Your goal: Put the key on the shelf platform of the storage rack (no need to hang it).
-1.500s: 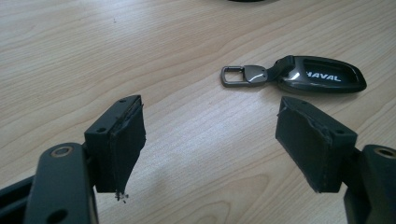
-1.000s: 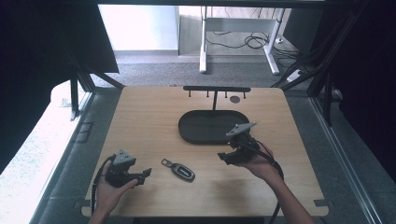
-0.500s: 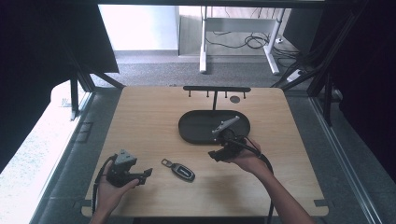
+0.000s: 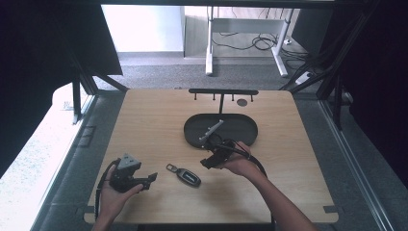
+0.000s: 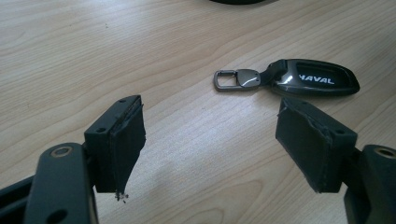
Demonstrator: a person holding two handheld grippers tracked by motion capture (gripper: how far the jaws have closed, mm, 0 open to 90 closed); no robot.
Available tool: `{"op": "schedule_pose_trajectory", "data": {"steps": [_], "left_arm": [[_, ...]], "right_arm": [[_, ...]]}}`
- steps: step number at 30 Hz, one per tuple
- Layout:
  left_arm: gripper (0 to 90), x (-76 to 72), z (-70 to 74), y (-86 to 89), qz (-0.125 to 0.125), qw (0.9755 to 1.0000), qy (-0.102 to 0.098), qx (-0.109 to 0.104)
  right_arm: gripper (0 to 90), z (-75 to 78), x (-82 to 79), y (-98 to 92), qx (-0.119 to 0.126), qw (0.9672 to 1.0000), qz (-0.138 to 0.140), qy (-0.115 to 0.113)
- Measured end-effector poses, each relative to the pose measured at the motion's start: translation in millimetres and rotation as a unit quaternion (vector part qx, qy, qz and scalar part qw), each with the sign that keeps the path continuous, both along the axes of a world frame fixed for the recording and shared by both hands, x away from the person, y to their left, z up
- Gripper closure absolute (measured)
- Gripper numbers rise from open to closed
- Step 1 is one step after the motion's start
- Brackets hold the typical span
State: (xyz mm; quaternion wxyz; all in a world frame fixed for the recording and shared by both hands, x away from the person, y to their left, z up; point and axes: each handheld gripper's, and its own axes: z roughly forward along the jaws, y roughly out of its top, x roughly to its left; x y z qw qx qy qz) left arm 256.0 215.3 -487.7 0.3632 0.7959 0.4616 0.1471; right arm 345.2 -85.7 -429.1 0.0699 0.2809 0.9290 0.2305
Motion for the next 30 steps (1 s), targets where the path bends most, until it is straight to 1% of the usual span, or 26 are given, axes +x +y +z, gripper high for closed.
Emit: {"op": "schedule_pose_trajectory", "data": {"steps": [4,5,6,8,11,16,23,26,27,29,30], "left_arm": [[24.3,-0.3,0.7,-0.4,-0.001,1.0,-0.001,-0.001],[24.3,-0.4,0.8,-0.7,0.0,1.0,-0.001,0.001],[24.3,-0.4,0.8,-0.7,0.0,1.0,-0.001,0.001],[24.3,-0.4,0.5,-1.5,-0.001,1.0,0.0,0.001],[24.2,-0.4,0.6,-1.5,-0.003,1.0,-0.001,0.002],[24.2,-0.5,1.1,-0.5,0.001,1.0,-0.001,0.003],[24.2,-0.2,0.7,-0.5,-0.001,1.0,0.0,0.003],[24.2,0.1,0.4,-0.2,-0.001,1.0,0.0,0.001],[24.2,0.2,0.4,0.2,-0.001,1.0,0.0,0.002],[24.2,0.2,0.4,0.3,-0.001,1.0,0.0,0.001],[24.2,0.2,0.4,0.5,0.0,1.0,0.0,0.0]], "right_arm": [[39.7,-5.3,-0.4,12.4,-0.007,0.9999,0.014,0.002],[39.7,-6.2,-1.1,15.5,-0.007,0.9998,0.017,0.003],[39.7,-6.2,-1.1,15.5,-0.007,0.9998,0.017,0.003],[39.8,-8.8,-3.4,24.4,-0.008,0.9996,0.026,0.004],[39.7,-12.2,-4.8,31.8,-0.011,0.9994,0.033,0.009],[39.7,-17.6,-5.3,40.4,-0.014,0.9989,0.042,0.014],[39.5,-24.6,-7.0,51.6,-0.018,0.9983,0.052,0.021],[39.5,-27.1,-7.3,54.8,-0.022,0.998,0.056,0.021],[39.4,-29.8,-7.3,57.8,-0.028,0.9976,0.058,0.024],[39.5,-30.9,-7.1,58.5,-0.029,0.9976,0.059,0.024],[39.5,-33.1,-6.9,60.9,-0.031,0.9975,0.058,0.027]]}}
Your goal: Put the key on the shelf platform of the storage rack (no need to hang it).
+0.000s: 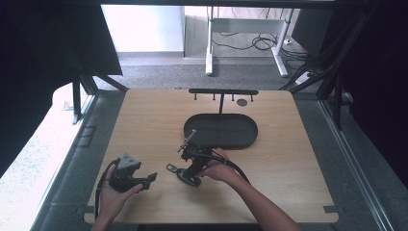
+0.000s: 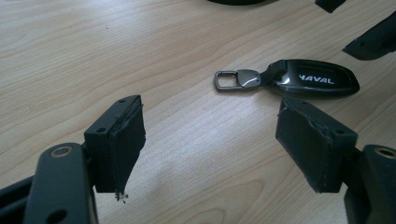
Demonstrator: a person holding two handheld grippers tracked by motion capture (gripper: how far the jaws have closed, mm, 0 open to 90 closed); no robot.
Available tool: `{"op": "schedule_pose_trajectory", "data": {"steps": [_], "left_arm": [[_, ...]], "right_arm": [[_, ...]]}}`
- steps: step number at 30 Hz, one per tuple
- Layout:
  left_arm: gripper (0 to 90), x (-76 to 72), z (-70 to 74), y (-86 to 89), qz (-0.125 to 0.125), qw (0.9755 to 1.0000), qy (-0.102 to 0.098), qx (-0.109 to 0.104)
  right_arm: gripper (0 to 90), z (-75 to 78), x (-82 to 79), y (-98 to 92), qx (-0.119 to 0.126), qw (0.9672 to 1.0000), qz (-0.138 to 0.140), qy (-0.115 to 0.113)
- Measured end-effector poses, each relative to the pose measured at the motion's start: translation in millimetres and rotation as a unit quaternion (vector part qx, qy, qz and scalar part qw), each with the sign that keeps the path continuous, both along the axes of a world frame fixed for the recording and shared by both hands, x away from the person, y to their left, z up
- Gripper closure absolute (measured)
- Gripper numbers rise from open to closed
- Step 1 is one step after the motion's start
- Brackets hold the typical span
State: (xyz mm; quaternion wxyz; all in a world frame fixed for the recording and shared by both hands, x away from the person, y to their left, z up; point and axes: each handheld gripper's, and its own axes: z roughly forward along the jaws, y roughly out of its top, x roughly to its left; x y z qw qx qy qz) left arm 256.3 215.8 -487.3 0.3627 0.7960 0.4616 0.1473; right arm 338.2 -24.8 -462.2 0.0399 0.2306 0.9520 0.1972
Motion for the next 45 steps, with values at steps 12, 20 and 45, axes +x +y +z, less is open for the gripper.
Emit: {"op": "schedule_pose_trajectory", "data": {"steps": [12,20,45], "left_arm": [[24.2,0.5,-0.9,0.2,0.0,1.0,0.001,0.001],[24.2,0.5,-0.6,1.2,0.001,1.0,0.001,0.0],[24.3,1.0,-1.1,1.7,0.001,1.0,0.001,0.002]], "right_arm": [[39.3,-14.8,-1.9,14.7,-0.016,0.9996,0.019,0.011],[40.0,-25.2,-1.6,22.9,-0.028,0.9993,0.016,0.017],[48.3,-44.8,-0.5,29.4,-0.044,0.9986,0.012,0.027]]}}
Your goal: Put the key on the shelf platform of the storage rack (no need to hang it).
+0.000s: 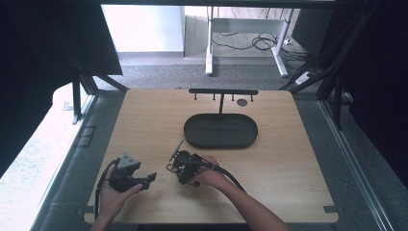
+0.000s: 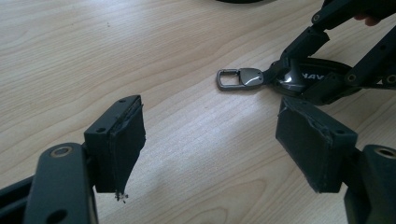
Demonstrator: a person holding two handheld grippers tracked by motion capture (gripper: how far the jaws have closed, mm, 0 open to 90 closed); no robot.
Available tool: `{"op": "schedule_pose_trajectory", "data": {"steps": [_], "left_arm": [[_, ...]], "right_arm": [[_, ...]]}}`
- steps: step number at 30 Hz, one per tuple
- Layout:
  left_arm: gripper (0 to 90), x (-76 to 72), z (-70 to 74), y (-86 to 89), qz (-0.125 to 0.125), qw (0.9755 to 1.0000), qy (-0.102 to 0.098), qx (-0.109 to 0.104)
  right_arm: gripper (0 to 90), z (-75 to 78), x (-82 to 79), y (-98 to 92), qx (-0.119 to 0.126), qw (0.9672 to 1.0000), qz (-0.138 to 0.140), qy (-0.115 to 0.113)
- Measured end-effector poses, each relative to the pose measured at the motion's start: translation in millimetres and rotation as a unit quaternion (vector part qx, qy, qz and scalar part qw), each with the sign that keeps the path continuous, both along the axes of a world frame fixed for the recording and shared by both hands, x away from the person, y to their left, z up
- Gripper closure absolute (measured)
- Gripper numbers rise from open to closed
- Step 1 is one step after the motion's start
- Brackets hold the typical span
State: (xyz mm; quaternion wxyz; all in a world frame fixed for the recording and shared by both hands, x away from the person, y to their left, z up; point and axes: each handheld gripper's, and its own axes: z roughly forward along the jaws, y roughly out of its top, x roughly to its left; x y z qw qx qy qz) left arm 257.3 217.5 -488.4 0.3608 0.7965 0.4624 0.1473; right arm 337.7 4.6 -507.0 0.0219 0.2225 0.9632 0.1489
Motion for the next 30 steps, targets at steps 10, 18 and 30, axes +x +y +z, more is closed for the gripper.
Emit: {"op": "schedule_pose_trajectory", "data": {"steps": [10,18,30], "left_arm": [[24.2,-0.2,-0.1,-1.2,0.0,1.0,0.0,0.001],[24.2,0.0,0.3,0.2,0.001,1.0,-0.001,0.0],[24.2,0.7,0.2,1.3,0.002,1.0,-0.001,0.0]], "right_arm": [[48.7,-0.2,-1.2,0.3,-0.01,0.9998,0.012,-0.01],[49.3,0.3,-1.1,-0.1,-0.012,0.9999,0.007,-0.005],[49.6,14.8,3.6,-9.1,0.001,1.0,0.005,0.008]]}}
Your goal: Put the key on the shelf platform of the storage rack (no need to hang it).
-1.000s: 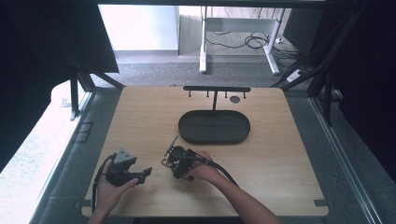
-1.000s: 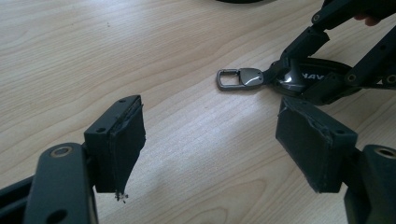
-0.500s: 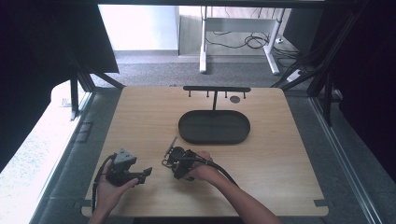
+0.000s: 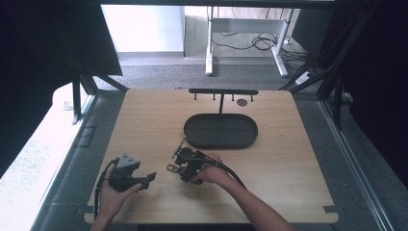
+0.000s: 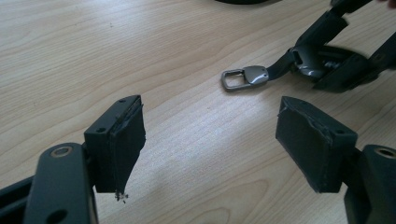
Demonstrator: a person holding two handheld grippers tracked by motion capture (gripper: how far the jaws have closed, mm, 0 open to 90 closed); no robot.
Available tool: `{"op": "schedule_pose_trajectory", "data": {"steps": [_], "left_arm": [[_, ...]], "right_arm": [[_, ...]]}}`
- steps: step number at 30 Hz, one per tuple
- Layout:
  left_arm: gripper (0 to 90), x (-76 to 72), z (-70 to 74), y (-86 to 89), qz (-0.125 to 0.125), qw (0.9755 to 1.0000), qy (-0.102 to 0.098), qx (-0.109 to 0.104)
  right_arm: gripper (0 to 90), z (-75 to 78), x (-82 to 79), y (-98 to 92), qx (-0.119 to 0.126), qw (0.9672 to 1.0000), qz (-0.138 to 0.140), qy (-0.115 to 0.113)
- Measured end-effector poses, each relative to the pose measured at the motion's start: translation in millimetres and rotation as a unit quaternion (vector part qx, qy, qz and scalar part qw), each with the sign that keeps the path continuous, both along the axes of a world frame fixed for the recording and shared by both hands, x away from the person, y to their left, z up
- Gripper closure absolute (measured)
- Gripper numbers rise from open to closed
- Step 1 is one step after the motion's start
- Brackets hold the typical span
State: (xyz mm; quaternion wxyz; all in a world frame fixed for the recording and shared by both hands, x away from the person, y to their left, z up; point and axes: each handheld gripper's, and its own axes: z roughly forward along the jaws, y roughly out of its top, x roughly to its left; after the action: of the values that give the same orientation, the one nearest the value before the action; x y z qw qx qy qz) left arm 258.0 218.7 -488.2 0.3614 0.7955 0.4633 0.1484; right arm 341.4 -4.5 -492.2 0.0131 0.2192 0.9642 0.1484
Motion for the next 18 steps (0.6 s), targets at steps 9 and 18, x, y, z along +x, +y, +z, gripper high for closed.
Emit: {"op": "schedule_pose_trajectory", "data": {"steps": [9,18], "left_arm": [[24.2,-0.1,0.0,-1.0,0.0,1.0,0.001,0.001],[24.2,0.0,-0.1,-0.2,0.002,1.0,0.001,-0.001]], "right_arm": [[49.6,20.9,0.8,-8.5,0.017,0.9998,0.002,-0.007],[49.6,42.4,1.3,-9.1,0.032,0.9991,0.006,-0.026]]}}
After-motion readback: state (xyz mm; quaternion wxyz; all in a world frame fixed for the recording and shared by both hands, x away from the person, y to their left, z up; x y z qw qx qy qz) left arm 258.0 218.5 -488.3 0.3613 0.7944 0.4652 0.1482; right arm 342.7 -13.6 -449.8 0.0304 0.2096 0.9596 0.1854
